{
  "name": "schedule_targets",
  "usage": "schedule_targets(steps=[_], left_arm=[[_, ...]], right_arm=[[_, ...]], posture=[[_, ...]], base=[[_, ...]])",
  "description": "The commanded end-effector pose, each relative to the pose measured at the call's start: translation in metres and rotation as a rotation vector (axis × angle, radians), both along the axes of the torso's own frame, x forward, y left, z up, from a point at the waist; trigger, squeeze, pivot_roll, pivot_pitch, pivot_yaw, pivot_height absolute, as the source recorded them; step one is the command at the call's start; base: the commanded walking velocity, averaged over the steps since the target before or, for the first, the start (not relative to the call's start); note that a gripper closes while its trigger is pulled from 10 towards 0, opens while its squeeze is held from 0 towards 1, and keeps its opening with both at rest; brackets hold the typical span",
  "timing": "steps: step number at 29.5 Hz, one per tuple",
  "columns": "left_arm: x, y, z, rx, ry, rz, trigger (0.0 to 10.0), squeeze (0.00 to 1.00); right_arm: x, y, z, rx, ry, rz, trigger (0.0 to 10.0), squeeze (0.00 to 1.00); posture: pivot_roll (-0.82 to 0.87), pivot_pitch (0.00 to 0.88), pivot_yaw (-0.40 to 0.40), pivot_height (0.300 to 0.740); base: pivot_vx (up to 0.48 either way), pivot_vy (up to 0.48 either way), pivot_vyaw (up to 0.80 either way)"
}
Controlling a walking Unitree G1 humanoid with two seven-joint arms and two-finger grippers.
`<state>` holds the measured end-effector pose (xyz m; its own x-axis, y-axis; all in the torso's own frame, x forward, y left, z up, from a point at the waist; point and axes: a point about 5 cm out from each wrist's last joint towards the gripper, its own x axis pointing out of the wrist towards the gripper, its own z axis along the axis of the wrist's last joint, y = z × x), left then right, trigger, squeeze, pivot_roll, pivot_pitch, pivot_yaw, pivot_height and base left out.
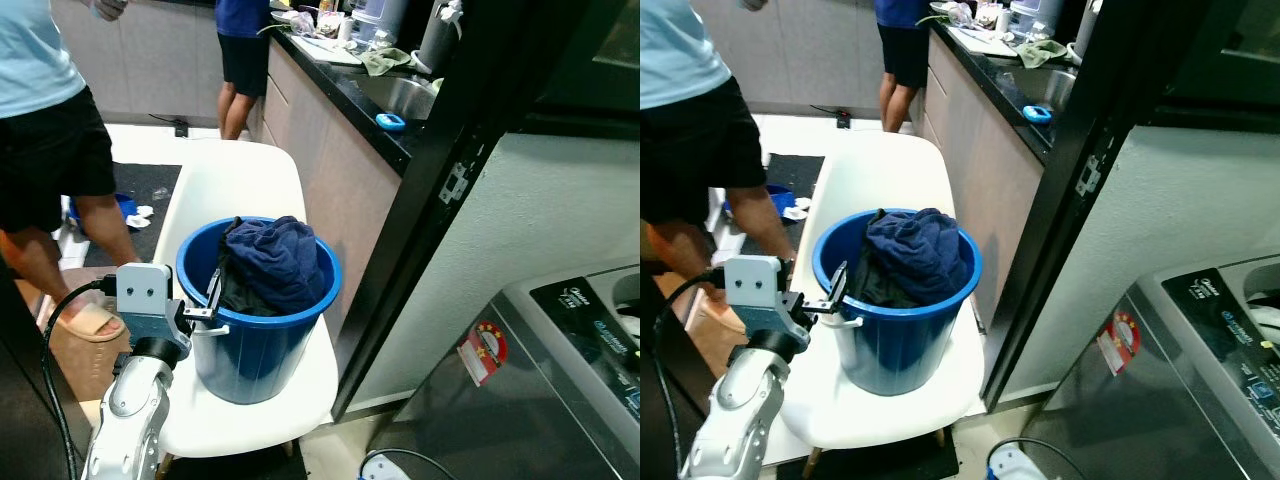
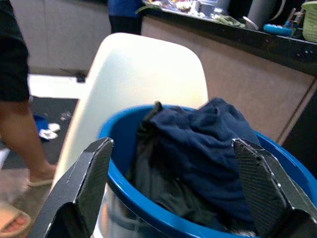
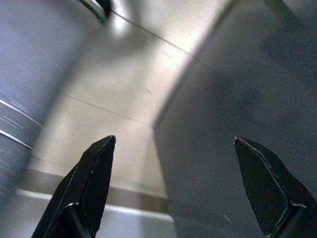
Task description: Clothes washing
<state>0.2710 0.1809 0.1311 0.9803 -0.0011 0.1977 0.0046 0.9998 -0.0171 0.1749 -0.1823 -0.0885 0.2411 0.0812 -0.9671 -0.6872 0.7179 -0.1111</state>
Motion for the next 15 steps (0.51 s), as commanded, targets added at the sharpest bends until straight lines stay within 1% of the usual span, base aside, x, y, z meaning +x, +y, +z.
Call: schedule_targets(steps=[1, 3, 5, 6, 7, 8, 9, 10, 11, 12, 13, 14, 15], left_arm=[[0.002, -0.007, -0.002, -0.001, 0.000, -0.012, 10.0, 0.00], [0.002, -0.010, -0.001, 0.001, -0.006, -0.008, 10.0, 0.00], [0.002, -0.010, -0.001, 0.002, -0.009, -0.009, 10.0, 0.00], [0.002, -0.011, 0.000, 0.011, -0.010, -0.019, 10.0, 0.00], [0.003, -0.010, 0.001, 0.029, -0.010, -0.039, 10.0, 0.00], [0.003, -0.010, 0.001, 0.029, -0.010, -0.039, 10.0, 0.00], [0.003, -0.010, 0.002, 0.043, -0.010, -0.052, 10.0, 0.00], [0.005, -0.011, 0.005, 0.065, -0.009, -0.080, 10.0, 0.00], [0.005, -0.011, 0.005, 0.065, -0.009, -0.080, 10.0, 0.00], [0.006, -0.014, 0.008, 0.092, -0.010, -0.118, 10.0, 0.00], [0.006, -0.014, 0.008, 0.092, -0.010, -0.118, 10.0, 0.00], [0.008, -0.015, 0.010, 0.114, -0.008, -0.152, 10.0, 0.00], [0.008, -0.015, 0.010, 0.114, -0.008, -0.152, 10.0, 0.00]], right_arm=[[0.001, -0.005, 0.001, -0.015, 0.000, 0.014, 10.0, 0.00], [0.004, -0.015, 0.004, -0.037, -0.011, 0.005, 10.0, 0.00], [0.005, -0.016, 0.005, -0.039, -0.018, -0.004, 10.0, 0.00], [0.006, -0.015, 0.005, -0.031, -0.025, -0.013, 10.0, 0.00], [0.007, -0.009, 0.004, -0.012, -0.032, -0.030, 10.0, 0.00], [0.007, -0.009, 0.004, -0.012, -0.032, -0.030, 10.0, 0.00], [0.007, -0.006, 0.004, 0.001, -0.036, -0.039, 10.0, 0.00], [0.006, 0.001, 0.002, 0.027, -0.041, -0.067, 10.0, 0.00], [0.006, 0.001, 0.002, 0.027, -0.041, -0.067, 10.0, 0.00], [0.001, 0.010, -0.001, 0.055, -0.036, -0.095, 10.0, 0.00], [0.001, 0.010, -0.001, 0.055, -0.036, -0.095, 10.0, 0.00], [-0.005, 0.018, -0.004, 0.077, -0.027, -0.123, 10.0, 0.00], [-0.005, 0.018, -0.004, 0.077, -0.027, -0.123, 10.0, 0.00]], posture=[[0.24, 0.000, -0.270, 0.740], [0.25, 0.000, -0.264, 0.740], [0.26, 0.000, -0.260, 0.740], [0.26, 0.000, -0.240, 0.740], [0.27, 0.000, -0.201, 0.740], [0.27, 0.000, -0.201, 0.740], [0.27, 0.000, -0.201, 0.740], [0.28, 0.000, -0.150, 0.740], [0.28, 0.000, -0.150, 0.740], [0.28, 0.000, -0.098, 0.740], [0.28, 0.000, -0.098, 0.740], [0.27, 0.000, -0.055, 0.740], [0.27, 0.000, -0.055, 0.740]], base=[[0.000, 0.000, 0.00], [0.000, 0.000, 0.00], [0.000, 0.000, 0.00], [0.000, 0.000, 0.00], [0.000, 0.000, 0.00], [0.000, 0.000, 0.00], [0.000, 0.000, 0.00], [0.000, 0.000, 0.00], [0.000, 0.000, 0.00], [0.000, 0.000, 0.00], [0.000, 0.000, 0.00], [0.000, 0.000, 0.00], [0.000, 0.000, 0.00]])
